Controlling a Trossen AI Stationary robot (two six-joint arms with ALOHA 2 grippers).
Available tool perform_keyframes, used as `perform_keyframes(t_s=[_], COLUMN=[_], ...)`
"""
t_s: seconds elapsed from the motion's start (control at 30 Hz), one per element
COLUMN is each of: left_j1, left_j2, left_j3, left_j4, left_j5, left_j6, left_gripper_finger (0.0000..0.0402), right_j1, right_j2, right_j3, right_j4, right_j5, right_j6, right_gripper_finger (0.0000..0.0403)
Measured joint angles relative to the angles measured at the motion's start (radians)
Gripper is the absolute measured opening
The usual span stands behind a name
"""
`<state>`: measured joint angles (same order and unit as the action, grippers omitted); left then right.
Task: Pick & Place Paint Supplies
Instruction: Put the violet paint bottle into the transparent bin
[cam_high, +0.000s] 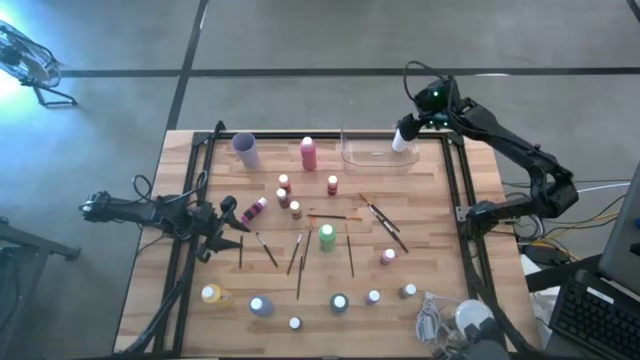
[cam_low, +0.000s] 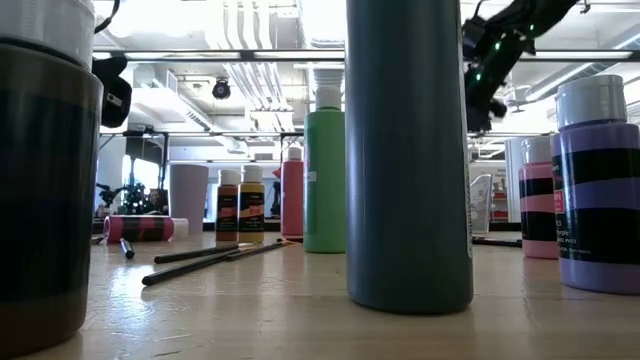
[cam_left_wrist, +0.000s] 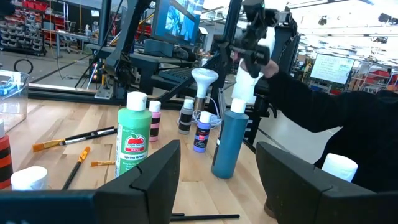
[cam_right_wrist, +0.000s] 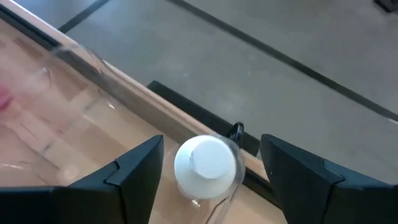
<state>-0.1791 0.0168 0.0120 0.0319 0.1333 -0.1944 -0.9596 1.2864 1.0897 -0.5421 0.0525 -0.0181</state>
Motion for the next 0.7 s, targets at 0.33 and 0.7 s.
perform_keyframes(t_s=[0.33,0.7], left_j1=[0.0,0.0], left_j2=[0.0,0.0], left_j3=[0.0,0.0], left_j4=[0.0,0.0], left_j5=[0.0,0.0], left_j6=[0.0,0.0], left_gripper_finger=[0.0216,0.0216], right_j1=[0.062,0.377], right_j2=[-0.052,-0.072], right_j3=[0.235,0.455], right_j4=[-0.19,-0.268], right_j5=[0.0,-0.009], right_j6=[-0.017,-0.061], right_gripper_finger=[0.0282,0.0258])
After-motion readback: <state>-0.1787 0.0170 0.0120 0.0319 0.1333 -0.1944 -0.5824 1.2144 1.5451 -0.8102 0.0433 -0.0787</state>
